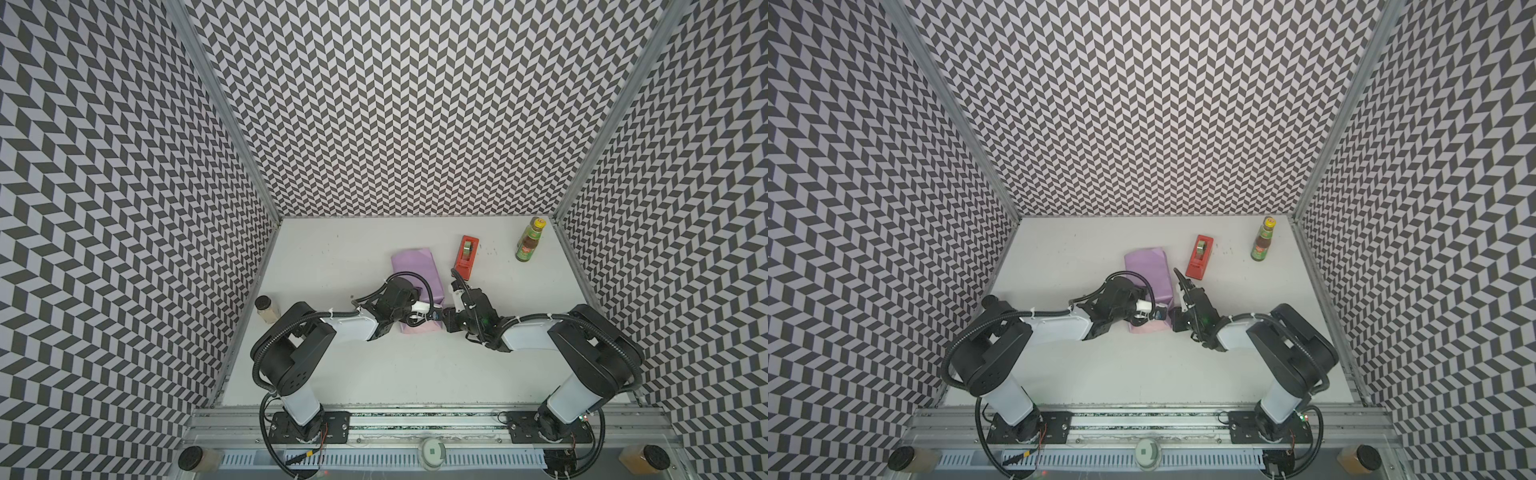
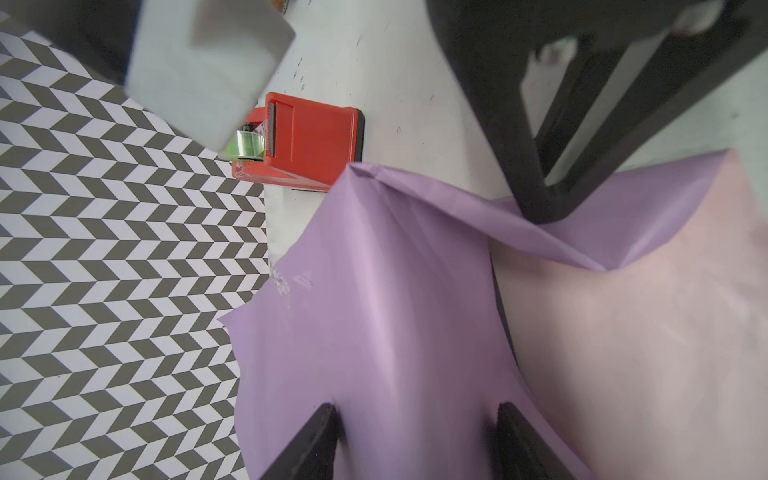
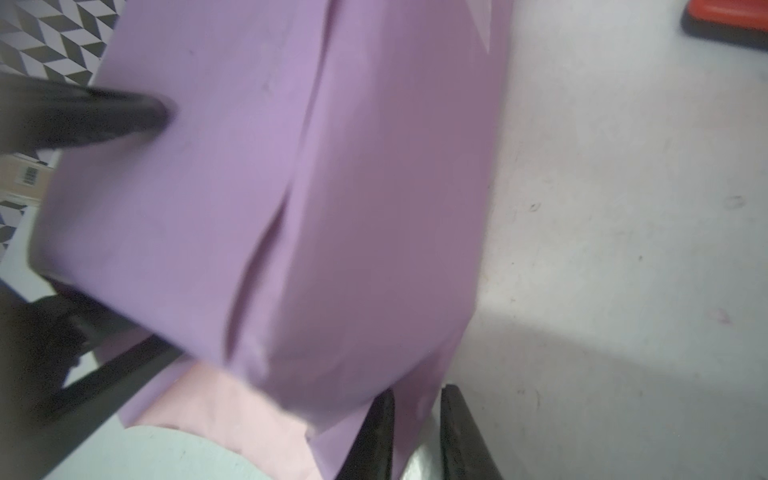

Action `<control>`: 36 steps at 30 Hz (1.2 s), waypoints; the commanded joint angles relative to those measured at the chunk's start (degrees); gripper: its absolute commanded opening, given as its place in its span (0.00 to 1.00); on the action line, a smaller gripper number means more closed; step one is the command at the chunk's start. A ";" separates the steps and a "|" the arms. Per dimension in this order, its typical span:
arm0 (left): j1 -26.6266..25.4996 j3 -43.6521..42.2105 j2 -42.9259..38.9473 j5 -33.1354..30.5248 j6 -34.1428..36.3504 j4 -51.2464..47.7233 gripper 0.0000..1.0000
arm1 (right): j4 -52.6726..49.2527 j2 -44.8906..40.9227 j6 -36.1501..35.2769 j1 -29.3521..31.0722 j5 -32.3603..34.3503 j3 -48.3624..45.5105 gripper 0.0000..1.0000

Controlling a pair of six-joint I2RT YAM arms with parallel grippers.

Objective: Wrap the gift box in paper

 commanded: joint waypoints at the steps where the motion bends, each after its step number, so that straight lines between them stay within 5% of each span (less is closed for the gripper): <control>1: -1.25 -2.27 1.21 2.33 0.99 -5.92 0.62 | 5.01 0.67 2.18 0.42 -2.41 -1.11 0.22; 24: -1.62 -1.98 2.00 2.70 -0.60 -5.46 0.63 | 20.45 -0.93 6.39 -0.28 -9.48 -6.25 0.20; 36: -1.62 -1.93 2.52 2.92 -1.64 -4.67 0.63 | 11.55 -7.44 8.53 1.66 -1.49 -9.86 0.51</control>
